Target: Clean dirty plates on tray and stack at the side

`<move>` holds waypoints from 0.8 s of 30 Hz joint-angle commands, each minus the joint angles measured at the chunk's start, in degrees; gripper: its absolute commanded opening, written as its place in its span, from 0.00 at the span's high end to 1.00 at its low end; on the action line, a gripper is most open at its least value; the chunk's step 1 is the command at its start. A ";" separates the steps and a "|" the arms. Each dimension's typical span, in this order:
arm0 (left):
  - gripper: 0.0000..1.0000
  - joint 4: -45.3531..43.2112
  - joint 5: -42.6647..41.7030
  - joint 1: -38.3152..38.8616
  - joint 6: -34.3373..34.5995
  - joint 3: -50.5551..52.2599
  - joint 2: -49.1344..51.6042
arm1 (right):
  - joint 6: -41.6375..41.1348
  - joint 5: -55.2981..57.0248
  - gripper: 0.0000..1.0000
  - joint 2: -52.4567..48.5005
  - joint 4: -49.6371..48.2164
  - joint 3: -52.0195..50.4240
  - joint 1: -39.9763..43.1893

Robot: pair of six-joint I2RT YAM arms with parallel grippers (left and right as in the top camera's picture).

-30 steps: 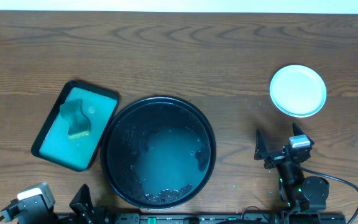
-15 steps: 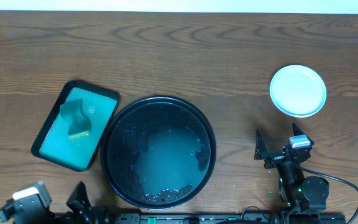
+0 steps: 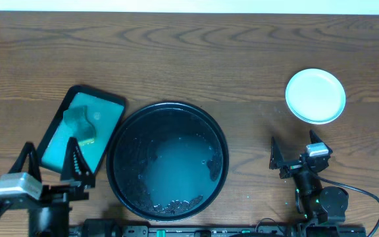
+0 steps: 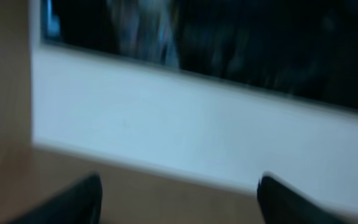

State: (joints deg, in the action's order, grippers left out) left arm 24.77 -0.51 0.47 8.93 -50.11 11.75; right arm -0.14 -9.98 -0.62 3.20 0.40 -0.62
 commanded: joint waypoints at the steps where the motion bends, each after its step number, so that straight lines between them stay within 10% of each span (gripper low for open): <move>1: 0.20 -8.98 -2.89 0.26 -0.74 10.54 -4.07 | 0.87 0.59 0.01 0.35 0.31 -0.11 -0.55; 24: 0.20 -42.16 -5.07 -0.85 1.42 44.85 -11.67 | 0.87 0.59 0.01 0.35 0.31 -0.09 -0.55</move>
State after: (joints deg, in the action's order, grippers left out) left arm -16.10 -4.84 0.43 9.63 -6.90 0.80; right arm -0.14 -9.98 -0.62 3.22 0.40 -0.62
